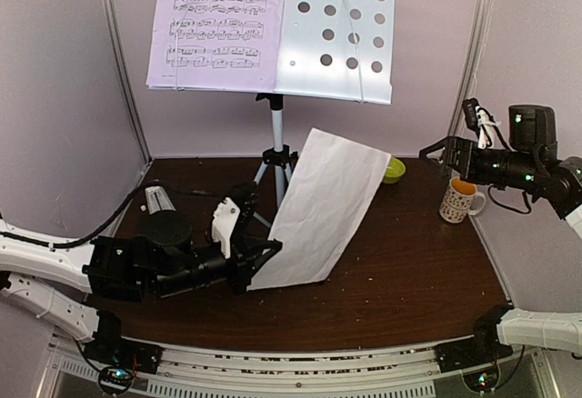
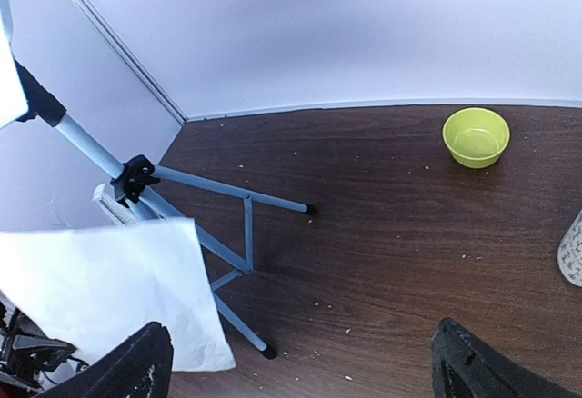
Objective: Set up the instrument practice props
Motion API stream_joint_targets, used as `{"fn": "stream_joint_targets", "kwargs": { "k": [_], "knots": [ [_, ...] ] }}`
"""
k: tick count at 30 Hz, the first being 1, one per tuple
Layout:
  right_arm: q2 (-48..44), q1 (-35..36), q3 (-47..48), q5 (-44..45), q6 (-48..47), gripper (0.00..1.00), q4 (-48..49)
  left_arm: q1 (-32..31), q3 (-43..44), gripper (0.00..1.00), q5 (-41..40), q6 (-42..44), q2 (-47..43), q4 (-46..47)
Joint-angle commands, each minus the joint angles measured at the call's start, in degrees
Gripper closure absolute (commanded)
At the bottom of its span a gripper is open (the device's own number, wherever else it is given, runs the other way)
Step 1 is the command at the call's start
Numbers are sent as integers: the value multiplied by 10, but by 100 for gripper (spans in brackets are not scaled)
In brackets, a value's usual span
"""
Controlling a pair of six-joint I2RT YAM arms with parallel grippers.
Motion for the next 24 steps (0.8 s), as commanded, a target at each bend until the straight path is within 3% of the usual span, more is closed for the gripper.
{"fn": "stream_joint_targets", "kwargs": {
  "k": [1, 6, 13, 24],
  "knots": [
    [-30, 1, -38, -57, 60, 0, 31, -28, 9, 100, -119, -46, 2, 1],
    [-45, 61, -66, -98, 105, 1, 69, -44, 87, 100, -164, -32, 80, -28],
    [-58, 190, -110, -69, 161, 0, 120, -42, 198, 100, -171, 20, 215, 2],
    [-6, 284, -102, 73, 210, 0, 85, -29, 277, 100, -115, 50, 305, -9]
  ]
}}
